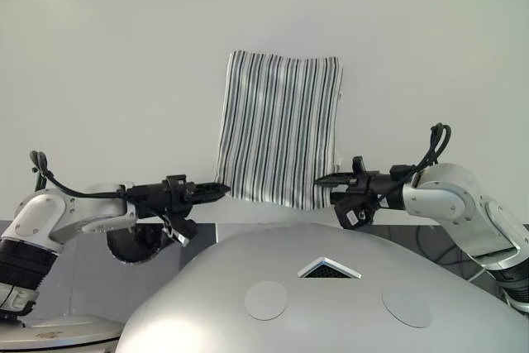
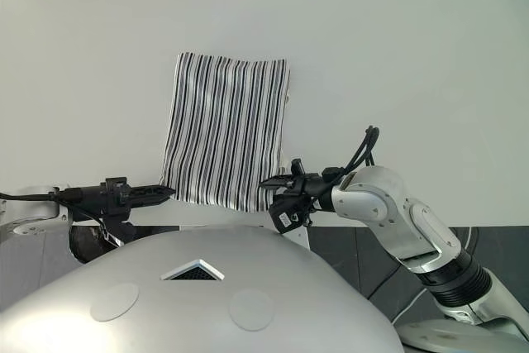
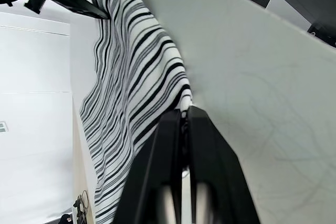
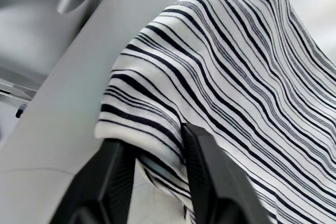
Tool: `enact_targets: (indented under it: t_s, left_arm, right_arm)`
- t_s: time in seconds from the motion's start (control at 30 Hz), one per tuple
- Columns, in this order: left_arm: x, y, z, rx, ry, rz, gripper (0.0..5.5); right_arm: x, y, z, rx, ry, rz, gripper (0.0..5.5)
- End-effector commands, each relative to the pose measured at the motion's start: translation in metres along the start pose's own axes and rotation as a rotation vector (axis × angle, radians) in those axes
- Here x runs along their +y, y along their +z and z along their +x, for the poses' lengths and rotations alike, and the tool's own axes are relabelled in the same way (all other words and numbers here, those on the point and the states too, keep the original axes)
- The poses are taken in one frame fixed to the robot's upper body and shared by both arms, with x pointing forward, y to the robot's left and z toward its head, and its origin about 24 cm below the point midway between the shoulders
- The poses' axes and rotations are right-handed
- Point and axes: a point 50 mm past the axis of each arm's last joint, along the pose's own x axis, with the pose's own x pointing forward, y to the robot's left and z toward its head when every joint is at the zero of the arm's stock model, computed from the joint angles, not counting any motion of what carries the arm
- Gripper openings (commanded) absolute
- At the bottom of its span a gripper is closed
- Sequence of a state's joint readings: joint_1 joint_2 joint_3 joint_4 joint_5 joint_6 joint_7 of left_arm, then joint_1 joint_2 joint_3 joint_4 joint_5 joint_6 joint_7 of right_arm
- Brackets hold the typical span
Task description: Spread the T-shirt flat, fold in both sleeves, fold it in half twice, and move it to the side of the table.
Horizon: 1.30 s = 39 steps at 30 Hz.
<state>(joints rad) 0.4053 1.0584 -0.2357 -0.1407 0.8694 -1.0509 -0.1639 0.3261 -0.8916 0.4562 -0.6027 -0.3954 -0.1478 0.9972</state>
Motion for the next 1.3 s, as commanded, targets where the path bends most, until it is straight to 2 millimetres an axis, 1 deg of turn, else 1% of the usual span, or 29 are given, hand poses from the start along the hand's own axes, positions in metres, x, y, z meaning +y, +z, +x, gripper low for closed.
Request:
enact_targets:
  t_s: [0.03, 0.13, 0.2, 0.27, 0.33, 0.43, 0.6, 0.73, 0.87, 0.93, 1.03, 1.13, 1.3]
  left_arm:
    - [-0.008, 0.007, 0.007, -0.008, -0.021, -0.064, 0.0]
    - [0.002, 0.011, 0.005, -0.027, 0.028, -0.12, 0.0]
    - [0.01, 0.015, 0.003, -0.043, 0.055, -0.169, 0.0]
    - [0.018, 0.021, 0.001, -0.064, 0.083, -0.233, 0.0]
    - [0.029, 0.025, -0.001, -0.089, 0.115, -0.295, 0.0]
    - [0.045, 0.028, -0.008, -0.121, 0.149, -0.375, 0.0]
    - [0.075, 0.025, -0.02, -0.168, 0.323, -0.496, 0.0]
    - [0.084, 0.035, -0.023, -0.234, 0.376, -0.573, 0.0]
    - [0.092, 0.042, -0.026, -0.281, 0.388, -0.618, 0.0]
    - [0.092, 0.042, -0.026, -0.277, 0.389, -0.623, 0.0]
    - [0.092, 0.035, -0.026, -0.228, 0.398, -0.613, 0.0]
    - [0.093, 0.013, -0.022, -0.098, 0.469, -0.568, 0.0]
    - [0.094, -0.025, -0.011, 0.057, 0.577, -0.589, 0.0]
  right_arm:
    - [0.02, 0.002, 0.009, -0.012, 0.104, 0.03, 0.69]
    - [0.016, -0.001, 0.004, -0.014, 0.062, 0.068, 0.19]
    - [0.015, -0.004, -0.003, -0.011, 0.035, 0.109, 0.15]
    - [0.014, -0.007, -0.016, -0.028, 0.013, 0.171, 0.15]
    - [0.017, -0.007, -0.031, -0.062, 0.01, 0.223, 0.15]
    - [0.013, -0.007, -0.046, -0.095, -0.061, 0.26, 0.15]
    - [0.004, -0.005, -0.065, -0.149, -0.176, 0.283, 0.15]
    - [-0.004, -0.006, -0.078, -0.191, -0.258, 0.287, 0.15]
    - [-0.009, -0.004, -0.084, -0.229, -0.301, 0.292, 0.15]
    - [-0.014, -0.009, -0.085, -0.225, -0.334, 0.302, 0.15]
    - [-0.022, -0.017, -0.086, -0.205, -0.364, 0.318, 0.15]
    - [-0.034, -0.026, -0.081, -0.19, -0.367, 0.328, 0.15]
    - [-0.063, -0.037, -0.071, -0.204, -0.357, 0.345, 0.15]
